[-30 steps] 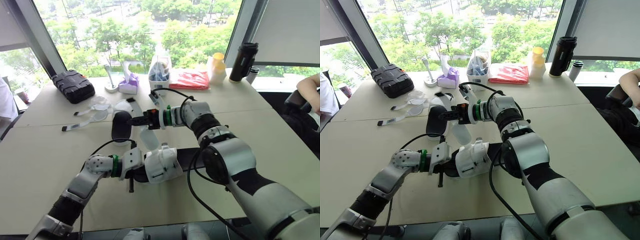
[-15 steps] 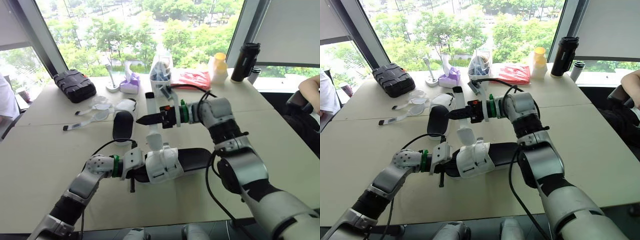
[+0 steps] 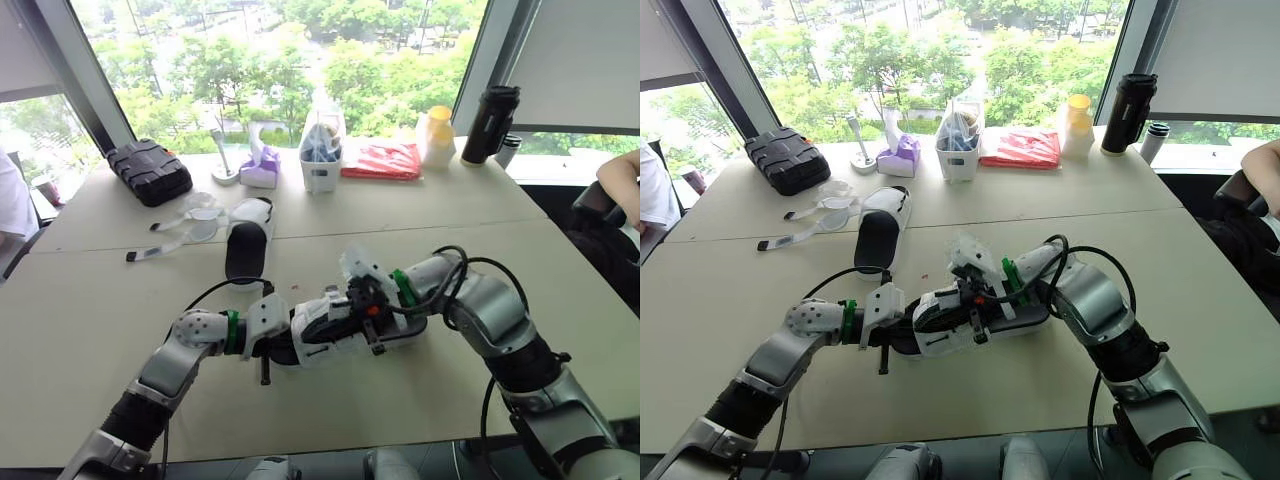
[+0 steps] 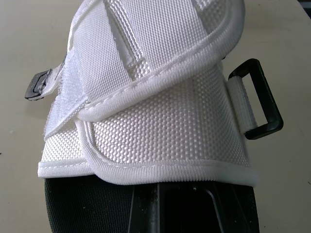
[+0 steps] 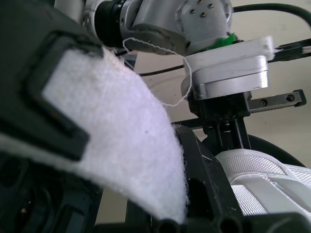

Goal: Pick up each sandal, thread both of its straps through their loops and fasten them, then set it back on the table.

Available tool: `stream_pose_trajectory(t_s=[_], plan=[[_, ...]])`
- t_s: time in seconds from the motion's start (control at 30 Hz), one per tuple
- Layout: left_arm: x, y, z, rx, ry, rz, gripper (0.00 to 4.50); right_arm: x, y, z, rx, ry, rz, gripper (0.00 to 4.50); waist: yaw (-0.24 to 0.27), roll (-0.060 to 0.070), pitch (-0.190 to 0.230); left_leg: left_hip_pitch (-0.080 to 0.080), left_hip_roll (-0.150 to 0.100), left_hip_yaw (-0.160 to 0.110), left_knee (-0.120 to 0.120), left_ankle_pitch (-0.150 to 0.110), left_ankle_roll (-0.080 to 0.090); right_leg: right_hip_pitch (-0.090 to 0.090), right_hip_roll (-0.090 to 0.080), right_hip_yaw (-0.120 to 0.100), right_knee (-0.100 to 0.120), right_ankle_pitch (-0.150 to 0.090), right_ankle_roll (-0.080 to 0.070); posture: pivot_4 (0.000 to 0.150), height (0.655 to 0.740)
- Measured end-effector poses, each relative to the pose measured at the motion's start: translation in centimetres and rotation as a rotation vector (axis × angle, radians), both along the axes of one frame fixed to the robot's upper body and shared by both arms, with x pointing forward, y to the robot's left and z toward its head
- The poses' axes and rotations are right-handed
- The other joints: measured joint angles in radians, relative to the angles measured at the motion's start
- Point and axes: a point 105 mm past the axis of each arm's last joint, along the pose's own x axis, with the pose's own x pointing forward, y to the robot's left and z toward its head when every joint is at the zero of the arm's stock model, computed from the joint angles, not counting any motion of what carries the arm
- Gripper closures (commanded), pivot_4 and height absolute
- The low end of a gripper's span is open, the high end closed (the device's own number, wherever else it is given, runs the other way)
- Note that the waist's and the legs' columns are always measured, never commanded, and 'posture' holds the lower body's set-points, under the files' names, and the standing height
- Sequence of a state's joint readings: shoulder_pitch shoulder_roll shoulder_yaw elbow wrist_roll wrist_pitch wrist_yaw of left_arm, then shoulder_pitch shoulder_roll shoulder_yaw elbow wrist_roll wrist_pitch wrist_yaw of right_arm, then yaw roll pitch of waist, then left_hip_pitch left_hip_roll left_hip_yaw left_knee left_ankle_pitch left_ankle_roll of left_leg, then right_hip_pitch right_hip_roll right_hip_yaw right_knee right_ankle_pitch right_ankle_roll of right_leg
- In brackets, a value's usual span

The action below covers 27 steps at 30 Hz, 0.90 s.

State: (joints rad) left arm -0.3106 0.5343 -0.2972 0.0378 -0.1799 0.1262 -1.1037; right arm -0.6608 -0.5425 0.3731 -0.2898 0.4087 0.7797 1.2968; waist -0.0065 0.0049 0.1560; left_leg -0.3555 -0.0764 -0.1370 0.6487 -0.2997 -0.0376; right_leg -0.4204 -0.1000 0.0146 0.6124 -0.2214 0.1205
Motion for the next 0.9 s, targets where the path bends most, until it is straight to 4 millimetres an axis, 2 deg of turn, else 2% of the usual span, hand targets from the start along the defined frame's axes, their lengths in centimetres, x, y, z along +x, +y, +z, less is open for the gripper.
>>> stream_pose_trajectory(t_s=[0.03,0.13,0.27,0.37,0.6,0.67,0.8,0.9], plan=[[0.0,0.0,0.0,0.0,0.001,-0.001,4.5,-0.3,0.0,-0.2,-0.006,-0.003,0.014,4.38,0.0,0.0,0.0,0.0,0.0,0.0,0.0,0.0,0.0,0.0,0.0,0.0,0.0,0.0,0.0,0.15,0.74],[0.0,0.0,0.0,0.001,0.002,-0.002,4.5,-1.2,0.2,-0.6,-0.019,0.001,0.064,3.5,0.0,0.0,0.0,0.0,0.0,0.0,0.0,0.0,0.0,0.0,0.0,0.0,0.0,0.0,0.0,0.15,0.74],[0.0,0.0,0.0,0.001,0.004,0.003,4.5,-2.5,0.0,-0.7,-0.029,0.007,0.128,1.55,-0.001,0.0,0.0,0.0,0.0,0.0,0.0,0.0,0.0,0.0,0.0,0.0,0.0,-0.001,0.001,0.15,0.74],[0.0,0.0,-0.1,-0.001,0.006,0.005,4.5,-2.7,-1.1,-0.9,-0.067,-0.004,0.132,0.04,0.001,-0.001,0.0,0.0,0.0,0.0,0.0,0.0,0.0,0.0,0.0,0.0,0.0,-0.001,0.001,0.15,0.74],[0.0,-0.1,-0.1,-0.01,0.008,0.013,4.5,-3.7,-7.5,-2.4,-0.244,0.064,0.074,0.01,0.011,-0.002,0.0,0.001,0.001,0.002,0.0,-0.001,0.001,0.001,0.0,0.0,-0.001,-0.001,0.002,0.15,0.74],[0.0,-0.1,-0.2,-0.014,0.009,0.017,4.5,-4.0,-8.8,-2.8,-0.278,0.083,0.053,0.01,0.014,-0.002,0.0,0.001,0.002,0.003,0.0,-0.001,0.0,0.001,0.0,0.0,-0.001,-0.001,0.002,0.15,0.74],[0.1,-0.4,-0.3,-0.029,0.01,0.027,4.5,-2.7,-10.2,-4.0,-0.302,0.181,-0.092,0.01,0.019,-0.003,0.0,0.002,0.002,0.003,0.0,-0.001,0.0,0.002,0.0,0.0,-0.002,-0.002,0.001,0.15,0.74],[0.1,-0.5,-0.3,-0.033,0.009,0.028,4.5,-1.9,-9.9,-4.9,-0.282,0.266,-0.194,0.01,0.022,-0.004,-0.001,0.001,0.002,0.002,0.0,-0.001,0.001,0.002,0.0,0.0,-0.002,-0.001,0.001,0.15,0.74]])
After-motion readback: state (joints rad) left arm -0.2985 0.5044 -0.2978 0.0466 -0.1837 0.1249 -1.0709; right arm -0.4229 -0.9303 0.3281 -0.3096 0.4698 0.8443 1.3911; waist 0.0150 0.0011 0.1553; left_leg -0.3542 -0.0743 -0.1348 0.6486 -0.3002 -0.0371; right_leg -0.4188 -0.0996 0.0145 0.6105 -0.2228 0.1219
